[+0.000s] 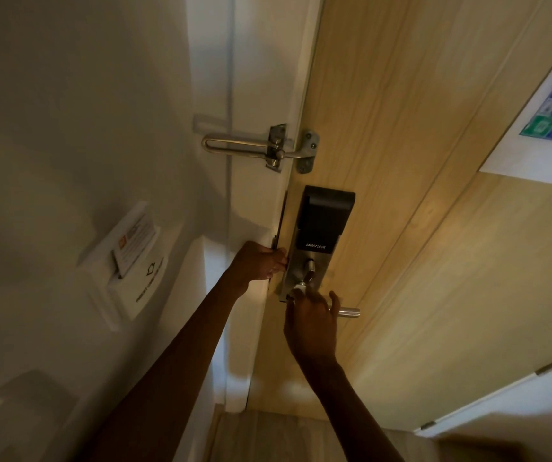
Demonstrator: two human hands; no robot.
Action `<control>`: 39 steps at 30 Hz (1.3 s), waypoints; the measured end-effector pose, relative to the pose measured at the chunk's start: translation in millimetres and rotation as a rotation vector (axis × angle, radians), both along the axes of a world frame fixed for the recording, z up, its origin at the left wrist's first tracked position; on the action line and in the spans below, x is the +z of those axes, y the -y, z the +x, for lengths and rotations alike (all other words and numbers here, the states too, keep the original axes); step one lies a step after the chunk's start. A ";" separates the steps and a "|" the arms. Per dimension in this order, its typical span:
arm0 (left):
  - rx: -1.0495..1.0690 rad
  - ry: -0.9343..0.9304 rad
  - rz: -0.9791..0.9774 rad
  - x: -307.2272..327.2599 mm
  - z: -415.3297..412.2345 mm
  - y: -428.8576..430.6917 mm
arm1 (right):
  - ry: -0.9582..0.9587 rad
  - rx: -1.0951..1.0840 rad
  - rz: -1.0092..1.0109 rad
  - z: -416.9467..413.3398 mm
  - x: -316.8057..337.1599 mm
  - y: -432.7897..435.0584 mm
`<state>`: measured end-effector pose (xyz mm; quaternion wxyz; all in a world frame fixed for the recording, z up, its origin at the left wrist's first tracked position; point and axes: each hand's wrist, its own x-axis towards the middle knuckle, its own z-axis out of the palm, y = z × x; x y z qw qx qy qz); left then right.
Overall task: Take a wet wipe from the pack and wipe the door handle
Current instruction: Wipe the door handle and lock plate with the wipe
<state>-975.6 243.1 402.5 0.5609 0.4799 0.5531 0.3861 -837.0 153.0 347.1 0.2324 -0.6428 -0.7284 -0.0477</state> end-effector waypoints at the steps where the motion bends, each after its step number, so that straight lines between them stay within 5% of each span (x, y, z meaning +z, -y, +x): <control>1: -0.003 0.007 -0.008 1.0 0.0 0.4 | -0.058 0.007 0.022 2.5 3.5 0.6; 5: -0.017 0.007 -0.003 1.0 -0.2 0.4 | -0.405 -0.029 0.055 7.8 14.0 3.2; 11: -0.024 -0.010 -0.019 -0.1 -1.4 -0.7 | -0.587 -0.030 0.035 19.0 6.4 -11.0; 27: 0.020 0.013 -0.016 -1.0 0.5 0.3 | -0.583 -0.427 0.037 -11.1 8.7 -33.3; 39: 0.039 -0.003 -0.009 5.0 3.6 4.0 | -0.411 -0.252 0.076 -4.0 3.0 -14.6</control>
